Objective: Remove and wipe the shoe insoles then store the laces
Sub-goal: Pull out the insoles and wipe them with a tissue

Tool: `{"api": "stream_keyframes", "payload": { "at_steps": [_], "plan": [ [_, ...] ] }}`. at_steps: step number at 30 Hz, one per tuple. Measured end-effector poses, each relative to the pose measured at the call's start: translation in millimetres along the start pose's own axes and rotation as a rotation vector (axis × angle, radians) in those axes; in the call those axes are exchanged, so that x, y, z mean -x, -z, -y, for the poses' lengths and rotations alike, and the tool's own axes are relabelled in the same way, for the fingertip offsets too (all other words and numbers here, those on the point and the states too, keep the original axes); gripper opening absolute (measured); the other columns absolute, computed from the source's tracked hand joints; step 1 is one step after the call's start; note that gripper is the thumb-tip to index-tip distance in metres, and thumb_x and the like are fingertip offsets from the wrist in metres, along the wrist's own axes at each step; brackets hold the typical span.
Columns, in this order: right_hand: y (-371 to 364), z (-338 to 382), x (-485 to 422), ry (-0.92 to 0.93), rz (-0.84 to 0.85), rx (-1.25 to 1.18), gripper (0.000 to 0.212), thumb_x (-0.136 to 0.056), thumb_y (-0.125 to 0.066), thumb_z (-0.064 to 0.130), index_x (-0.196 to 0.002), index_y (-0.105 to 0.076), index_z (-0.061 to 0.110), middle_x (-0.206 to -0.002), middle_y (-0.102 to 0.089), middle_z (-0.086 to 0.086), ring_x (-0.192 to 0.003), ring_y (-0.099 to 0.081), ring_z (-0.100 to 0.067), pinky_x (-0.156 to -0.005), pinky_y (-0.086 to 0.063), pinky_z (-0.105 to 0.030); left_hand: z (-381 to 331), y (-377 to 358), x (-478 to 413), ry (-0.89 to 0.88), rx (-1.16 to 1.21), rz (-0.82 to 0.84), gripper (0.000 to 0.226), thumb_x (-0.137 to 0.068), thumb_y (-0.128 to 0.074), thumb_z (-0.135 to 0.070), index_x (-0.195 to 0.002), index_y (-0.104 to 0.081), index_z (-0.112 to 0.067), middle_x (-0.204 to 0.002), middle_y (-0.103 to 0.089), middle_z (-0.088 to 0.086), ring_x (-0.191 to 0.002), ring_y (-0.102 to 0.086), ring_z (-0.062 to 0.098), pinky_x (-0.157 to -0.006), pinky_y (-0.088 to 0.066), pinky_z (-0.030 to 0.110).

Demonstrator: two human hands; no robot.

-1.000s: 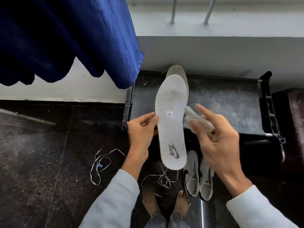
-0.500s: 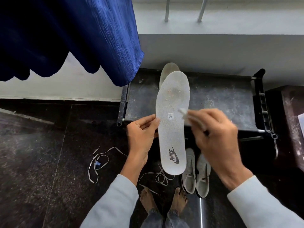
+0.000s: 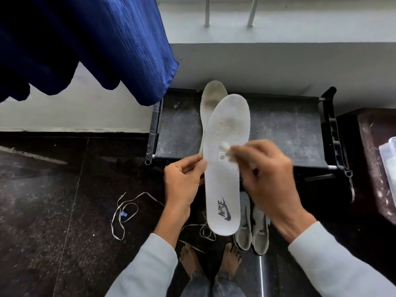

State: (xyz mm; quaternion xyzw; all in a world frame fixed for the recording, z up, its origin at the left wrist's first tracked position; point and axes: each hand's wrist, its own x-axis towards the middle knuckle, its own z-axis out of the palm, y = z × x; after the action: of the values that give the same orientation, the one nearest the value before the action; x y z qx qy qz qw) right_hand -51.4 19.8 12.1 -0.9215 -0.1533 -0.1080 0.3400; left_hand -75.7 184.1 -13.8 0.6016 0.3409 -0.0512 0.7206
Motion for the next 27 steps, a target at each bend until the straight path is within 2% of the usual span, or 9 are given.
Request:
{"api": "stream_keyframes", "payload": {
  "at_steps": [2,4,9,12,15,18,21,24,27],
  "plan": [
    [-2.4,16.1,14.9,0.159,0.142,-0.030,0.017,-0.089,-0.066,0.007,-0.103,-0.076,0.009,-0.094,-0.065,-0.009,-0.082,-0.062,-0.023,-0.069,-0.053,-0.029,0.7,-1.3,0.8,0.007,0.007,-0.006,0.025,-0.088,-0.071,-0.003,-0.113,-0.071,-0.001,-0.097,-0.078,0.011,-0.085,-0.076,0.016,-0.081,-0.062,0.034],
    [-7.6,11.9,12.7,0.188,0.234,-0.024,0.022,-0.092,-0.058,0.017,-0.102,-0.076,0.009,-0.093,-0.065,-0.009,-0.082,-0.062,-0.025,-0.068,-0.054,-0.032,1.3,-1.7,1.7,0.010,0.003,-0.003,0.025,-0.088,-0.072,-0.003,-0.113,-0.072,-0.001,-0.098,-0.078,0.013,-0.091,-0.076,0.021,-0.086,-0.061,0.038],
    [-11.4,-32.7,-29.9,-0.018,0.036,0.106,0.016,-0.088,-0.069,0.017,-0.096,-0.077,0.005,-0.087,-0.066,-0.013,-0.077,-0.063,-0.031,-0.066,-0.056,-0.040,0.3,1.5,3.2,0.007,0.022,0.012,0.024,-0.088,-0.069,0.001,-0.112,-0.071,0.003,-0.095,-0.078,0.012,-0.079,-0.075,0.014,-0.069,-0.063,0.026],
    [-1.1,-20.4,-28.9,-0.021,-0.038,0.058,0.015,-0.087,-0.071,0.010,-0.101,-0.077,0.007,-0.090,-0.066,-0.012,-0.077,-0.063,-0.027,-0.067,-0.056,-0.039,0.9,3.5,2.7,0.005,0.021,0.004,0.023,-0.089,-0.069,0.000,-0.112,-0.072,0.001,-0.095,-0.079,0.010,-0.081,-0.076,0.016,-0.072,-0.063,0.028],
    [-3.1,9.9,-2.5,0.187,0.117,-0.012,0.018,-0.081,-0.074,0.001,-0.098,-0.076,0.007,-0.091,-0.065,-0.011,-0.078,-0.061,-0.024,-0.068,-0.052,-0.030,2.2,2.9,2.9,0.004,0.020,0.001,0.025,-0.088,-0.070,-0.001,-0.113,-0.072,0.000,-0.096,-0.078,0.011,-0.086,-0.076,0.018,-0.078,-0.063,0.030],
    [-15.8,3.8,-2.5,0.256,0.262,0.024,0.019,-0.080,-0.074,0.001,-0.098,-0.076,0.007,-0.090,-0.065,-0.012,-0.078,-0.062,-0.028,-0.066,-0.054,-0.034,3.3,2.9,3.6,-0.010,-0.017,-0.003,0.025,-0.087,-0.072,-0.002,-0.112,-0.072,0.000,-0.099,-0.078,0.013,-0.094,-0.075,0.023,-0.087,-0.060,0.035],
    [-24.0,-25.0,-33.4,0.144,0.138,0.100,0.008,-0.082,-0.075,0.007,-0.089,-0.078,0.006,-0.085,-0.066,-0.014,-0.076,-0.063,-0.033,-0.066,-0.054,-0.034,4.3,6.1,4.5,-0.023,-0.045,-0.012,0.023,-0.087,-0.072,0.000,-0.110,-0.073,0.000,-0.098,-0.078,0.013,-0.090,-0.075,0.021,-0.085,-0.061,0.033],
    [-16.3,-42.6,-59.0,-0.012,-0.078,0.151,0.015,-0.091,-0.068,0.016,-0.094,-0.078,0.005,-0.086,-0.065,-0.014,-0.075,-0.062,-0.032,-0.067,-0.049,-0.030,3.4,10.4,4.5,-0.027,-0.055,-0.020,0.022,-0.087,-0.071,0.000,-0.108,-0.074,-0.002,-0.098,-0.078,0.013,-0.087,-0.076,0.020,-0.082,-0.062,0.033],
    [-7.3,-18.5,-45.5,0.074,-0.089,0.081,0.014,-0.091,-0.068,0.010,-0.101,-0.076,0.005,-0.089,-0.065,-0.013,-0.075,-0.061,-0.027,-0.067,-0.053,-0.037,1.3,13.6,4.2,-0.026,-0.039,-0.025,0.022,-0.087,-0.071,-0.001,-0.109,-0.074,-0.002,-0.097,-0.078,0.013,-0.092,-0.075,0.027,-0.084,-0.062,0.036]
  ]
}}
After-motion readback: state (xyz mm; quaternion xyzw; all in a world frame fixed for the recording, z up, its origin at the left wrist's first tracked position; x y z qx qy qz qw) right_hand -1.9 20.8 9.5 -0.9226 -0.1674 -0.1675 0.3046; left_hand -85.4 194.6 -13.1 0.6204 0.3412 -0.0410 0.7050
